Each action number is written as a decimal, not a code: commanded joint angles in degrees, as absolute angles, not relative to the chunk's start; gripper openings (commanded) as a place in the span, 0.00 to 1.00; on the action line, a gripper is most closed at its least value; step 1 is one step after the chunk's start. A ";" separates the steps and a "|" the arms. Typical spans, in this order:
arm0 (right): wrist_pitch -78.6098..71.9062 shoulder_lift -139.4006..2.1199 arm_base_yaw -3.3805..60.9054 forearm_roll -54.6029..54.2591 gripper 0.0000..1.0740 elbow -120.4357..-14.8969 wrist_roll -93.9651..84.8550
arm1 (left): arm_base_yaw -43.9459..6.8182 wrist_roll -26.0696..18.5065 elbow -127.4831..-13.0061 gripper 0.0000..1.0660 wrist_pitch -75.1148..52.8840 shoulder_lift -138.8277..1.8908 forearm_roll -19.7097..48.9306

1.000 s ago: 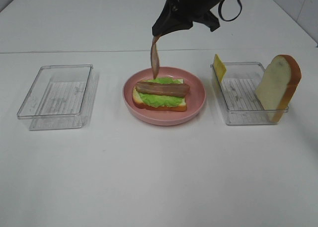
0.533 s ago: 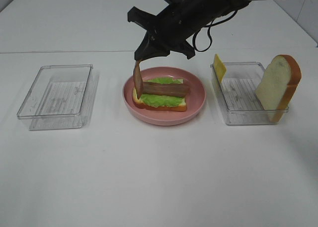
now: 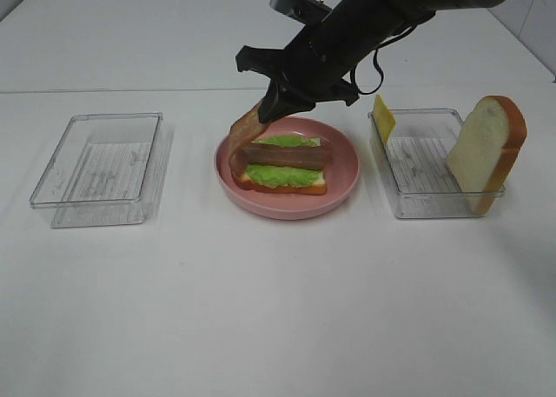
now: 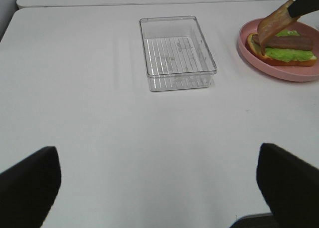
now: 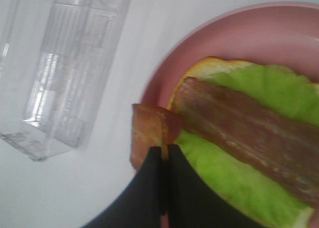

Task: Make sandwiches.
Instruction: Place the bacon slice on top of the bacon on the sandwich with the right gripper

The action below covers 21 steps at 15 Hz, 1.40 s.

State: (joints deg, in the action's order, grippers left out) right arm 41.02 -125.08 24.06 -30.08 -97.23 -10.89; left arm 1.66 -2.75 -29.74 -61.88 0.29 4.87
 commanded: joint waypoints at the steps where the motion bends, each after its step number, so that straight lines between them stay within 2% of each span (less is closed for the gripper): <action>1: 40.91 -125.13 23.95 -22.12 0.00 -97.63 -6.42 | 1.89 -2.35 -29.56 0.94 -61.31 1.60 5.39; 5: 40.91 -125.13 23.95 -11.12 0.00 -97.63 -0.46 | 1.89 -2.35 -29.56 0.94 -61.31 1.60 5.39; 14: 39.82 -125.13 23.95 -10.14 0.01 -97.63 0.40 | 1.89 -2.35 -29.56 0.94 -61.31 1.60 5.39; 18: 39.25 -125.13 23.95 -9.51 0.08 -97.63 0.40 | 1.89 -2.35 -29.56 0.94 -61.31 1.60 5.39; 20: 39.19 -125.13 23.95 -9.45 0.17 -97.63 0.40 | 1.89 -2.35 -29.56 0.94 -61.31 1.60 5.39; 21: 39.13 -125.13 23.95 -9.45 0.28 -97.63 0.40 | 1.89 -2.35 -29.56 0.94 -61.31 1.60 5.39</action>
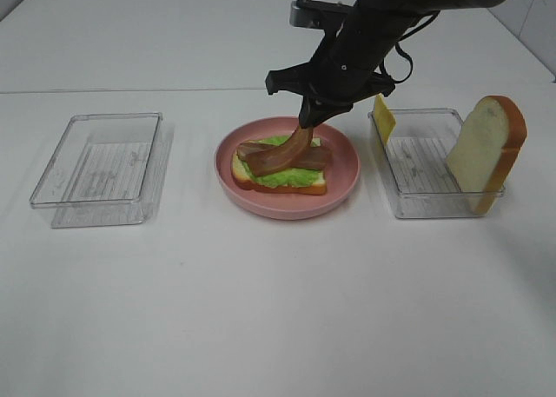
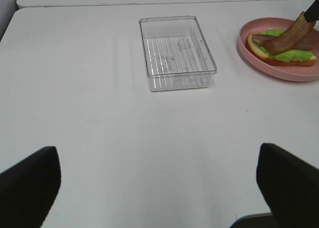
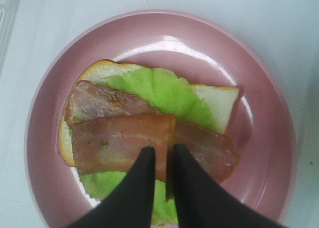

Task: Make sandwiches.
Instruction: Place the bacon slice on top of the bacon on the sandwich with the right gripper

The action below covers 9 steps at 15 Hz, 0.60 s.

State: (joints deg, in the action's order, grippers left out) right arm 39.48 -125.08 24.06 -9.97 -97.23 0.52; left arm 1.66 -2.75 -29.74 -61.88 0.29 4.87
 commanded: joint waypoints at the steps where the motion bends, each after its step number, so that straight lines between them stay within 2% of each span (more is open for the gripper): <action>1: 39.19 -125.08 23.95 -9.45 0.47 -97.63 0.63 | 1.89 -2.35 -29.56 0.94 -61.31 1.60 5.39; 2: 39.48 -124.68 23.95 -9.45 0.56 -97.63 0.69 | 1.89 -2.35 -29.56 0.94 -61.31 1.60 5.39; 3: 40.34 -123.47 24.01 -8.82 0.90 -97.63 0.46 | 1.89 -2.35 -29.56 0.94 -61.31 1.60 5.39; 9: 43.54 -116.31 23.89 -5.84 0.90 -97.63 3.61 | 1.89 -2.35 -29.56 0.94 -61.31 1.60 5.44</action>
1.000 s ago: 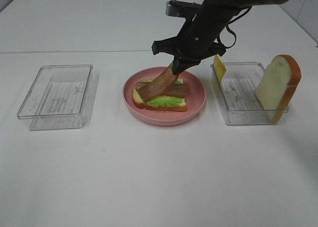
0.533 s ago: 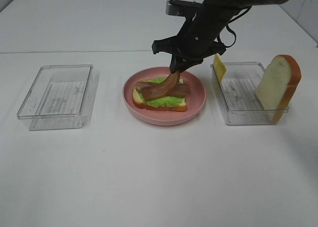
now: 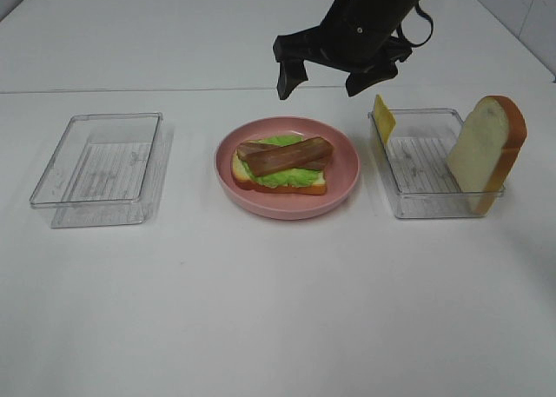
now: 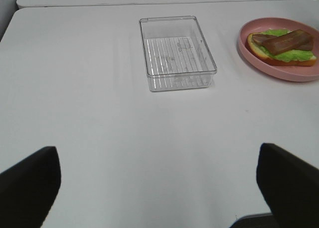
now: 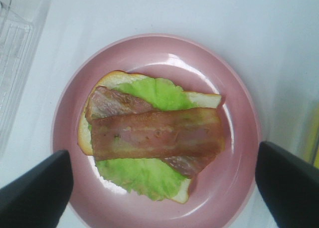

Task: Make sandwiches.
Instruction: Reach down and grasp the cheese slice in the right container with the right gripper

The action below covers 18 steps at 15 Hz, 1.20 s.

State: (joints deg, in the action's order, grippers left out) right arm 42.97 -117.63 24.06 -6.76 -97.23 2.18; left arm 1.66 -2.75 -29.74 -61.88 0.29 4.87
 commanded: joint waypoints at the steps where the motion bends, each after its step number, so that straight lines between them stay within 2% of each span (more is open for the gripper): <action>1: 43.83 -115.51 23.72 -4.13 0.90 -97.69 5.56 | 1.89 -2.35 -29.56 0.94 -61.31 1.60 5.44; 5: 52.14 -117.74 16.16 -4.87 0.90 -104.97 6.88 | 1.89 -2.35 -29.56 0.94 -61.31 1.60 5.50; 8: 55.63 -121.70 12.49 -6.07 0.90 -106.51 6.25 | 1.89 -2.35 -29.56 0.94 -61.31 1.60 5.50; 12: 52.08 -125.48 12.03 -10.43 0.90 -106.51 5.96 | 1.89 -2.35 -29.56 0.94 -61.31 1.60 5.50; 18: 49.90 -129.95 12.03 -10.20 0.90 -106.51 5.84 | 1.89 -2.35 -29.56 0.94 -61.31 1.49 5.50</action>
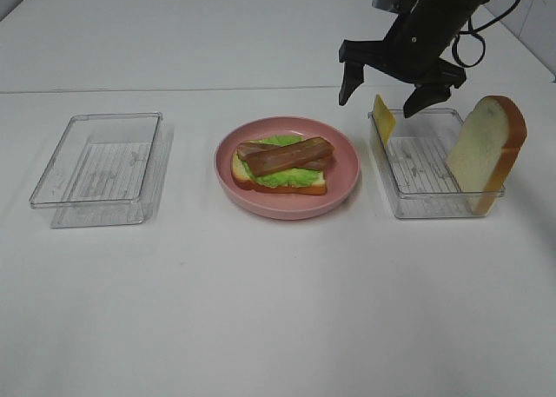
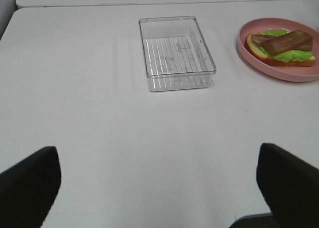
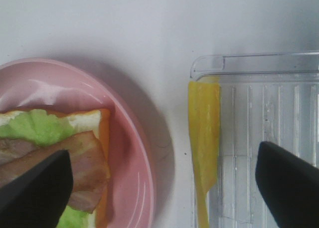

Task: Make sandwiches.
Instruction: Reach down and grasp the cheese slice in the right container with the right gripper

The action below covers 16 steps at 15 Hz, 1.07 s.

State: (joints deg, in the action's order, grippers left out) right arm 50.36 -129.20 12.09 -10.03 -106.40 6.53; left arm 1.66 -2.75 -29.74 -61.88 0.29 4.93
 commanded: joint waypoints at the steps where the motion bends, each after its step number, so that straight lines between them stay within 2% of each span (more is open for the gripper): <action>1: 49.62 -130.75 12.03 -10.20 0.89 -106.51 5.84 | 1.89 -2.35 -29.56 0.94 -61.31 1.49 5.50; 5: 49.73 -131.09 12.03 -10.14 0.77 -106.51 6.42 | 1.89 -2.35 -29.56 0.94 -61.31 1.49 5.50; 6: 50.36 -131.09 12.03 -9.91 0.66 -106.51 6.47 | 1.89 -2.35 -29.56 0.94 -61.31 1.49 5.50; 8: 51.17 -131.09 12.03 -9.74 0.57 -106.51 6.47 | 1.89 -2.35 -29.56 0.94 -61.31 1.49 5.50; 10: 52.08 -131.09 12.03 -8.14 0.40 -106.51 6.47 | 1.89 -2.35 -29.56 0.94 -61.31 1.43 5.50; 13: 53.34 -131.09 12.03 -6.53 0.24 -106.51 6.47 | 1.89 -2.35 -29.56 0.94 -61.31 1.43 5.50; 15: 53.80 -131.09 12.03 -5.04 0.00 -106.51 7.10 | 1.89 -2.35 -29.56 0.94 -61.31 1.43 5.50; 16: 53.80 -131.04 12.03 -5.04 0.00 -106.51 7.10 | 1.89 -2.35 -29.56 0.94 -61.31 1.43 5.50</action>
